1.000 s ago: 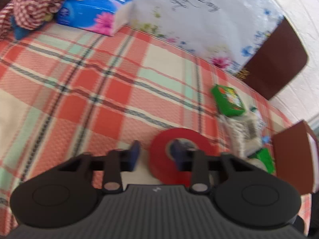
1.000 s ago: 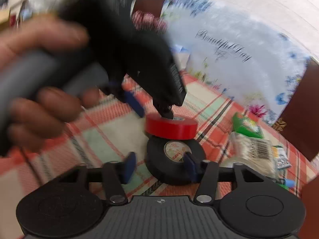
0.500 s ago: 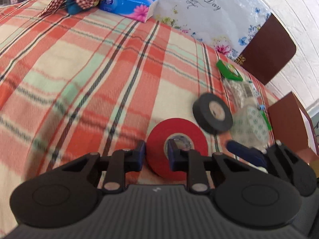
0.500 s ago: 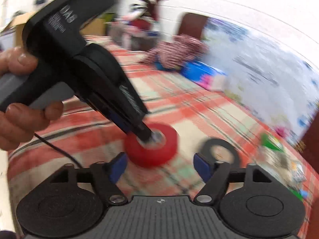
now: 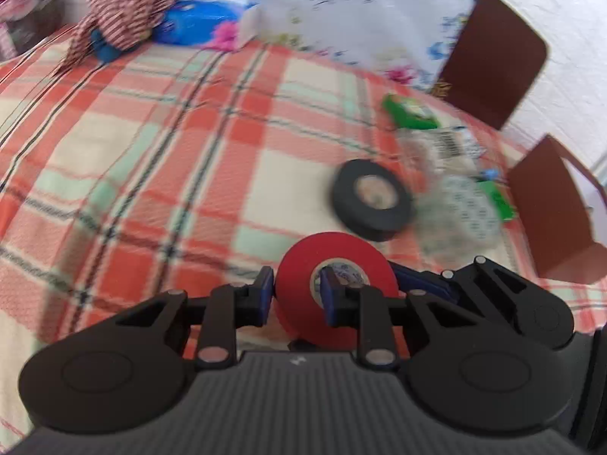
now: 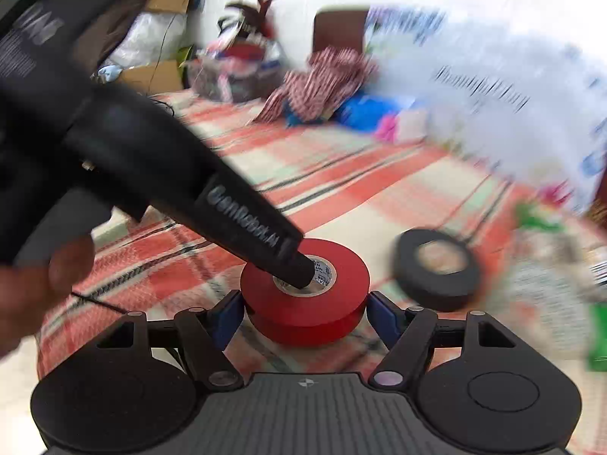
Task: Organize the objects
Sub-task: 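Carry the red tape into the brown box and release it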
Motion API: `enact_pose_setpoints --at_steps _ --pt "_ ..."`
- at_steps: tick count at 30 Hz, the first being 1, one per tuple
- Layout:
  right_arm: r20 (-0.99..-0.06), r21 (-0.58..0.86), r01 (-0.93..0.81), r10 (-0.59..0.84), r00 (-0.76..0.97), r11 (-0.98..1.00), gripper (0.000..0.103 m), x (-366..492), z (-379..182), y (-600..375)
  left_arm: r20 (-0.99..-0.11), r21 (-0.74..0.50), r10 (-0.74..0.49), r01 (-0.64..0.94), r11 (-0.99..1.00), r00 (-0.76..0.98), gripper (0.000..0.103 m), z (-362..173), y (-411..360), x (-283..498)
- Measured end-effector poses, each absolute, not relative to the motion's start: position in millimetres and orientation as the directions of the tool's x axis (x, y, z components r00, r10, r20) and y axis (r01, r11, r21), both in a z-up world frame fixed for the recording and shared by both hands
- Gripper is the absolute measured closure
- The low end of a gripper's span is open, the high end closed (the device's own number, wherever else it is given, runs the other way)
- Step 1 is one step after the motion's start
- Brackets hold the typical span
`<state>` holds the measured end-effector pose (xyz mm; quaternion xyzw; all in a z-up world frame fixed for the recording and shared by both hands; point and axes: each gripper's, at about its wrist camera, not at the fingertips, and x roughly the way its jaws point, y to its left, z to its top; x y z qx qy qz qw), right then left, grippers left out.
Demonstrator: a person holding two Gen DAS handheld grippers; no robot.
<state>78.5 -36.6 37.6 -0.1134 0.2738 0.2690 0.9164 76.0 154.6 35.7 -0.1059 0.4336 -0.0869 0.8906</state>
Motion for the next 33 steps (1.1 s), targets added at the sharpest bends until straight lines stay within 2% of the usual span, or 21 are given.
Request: enact_pose_setpoints --at_steps 8,12,15,20,22,24,25,27,33 --pt "-0.367 -0.199 -0.247 0.162 0.916 0.948 0.033 21.8 73.4 -137.0 -0.673 -0.234 -0.423 0.368 0.900 0.607 0.074 94.6 19.2 84.2" --pt "-0.310 -0.209 -0.067 -0.001 0.951 0.976 0.033 15.7 86.7 -197.6 -0.646 -0.172 -0.491 0.516 0.839 0.584 0.074 117.9 -71.4 92.2" --pt "-0.293 -0.202 0.042 -0.102 0.951 0.979 0.033 11.5 93.4 -246.9 -0.642 -0.170 -0.538 0.583 0.794 0.545 0.074 126.7 -137.2 100.9" --pt "-0.290 -0.156 0.159 -0.199 0.936 0.975 0.032 16.8 93.9 -325.2 -0.634 -0.131 -0.568 0.652 0.747 0.524 0.073 128.6 -230.9 112.8" --pt "-0.301 -0.138 0.199 -0.233 0.925 0.970 0.032 27.1 87.4 -351.3 -0.640 -0.122 -0.566 0.660 0.742 0.519 0.069 123.1 -261.4 122.1" --pt "-0.335 -0.146 0.257 -0.292 0.896 0.955 0.030 40.9 77.3 -372.2 -0.652 -0.103 -0.553 0.663 0.742 0.518 0.063 114.6 -286.8 130.4" --pt "-0.340 -0.143 0.291 -0.323 0.883 0.946 0.023 43.5 73.6 -380.7 -0.660 -0.084 -0.537 0.658 0.748 0.525 0.062 110.1 -297.1 132.9" --pt "-0.313 -0.077 0.312 -0.320 0.894 0.947 0.022 34.9 71.8 -394.0 -0.670 -0.071 -0.524 0.657 0.750 0.526 0.059 102.3 -308.5 134.2" --pt "-0.256 -0.008 0.359 -0.349 0.901 0.933 0.023 4.8 65.6 -394.3 -0.667 -0.063 -0.524 0.661 0.748 0.530 0.052 96.5 -305.5 123.8"
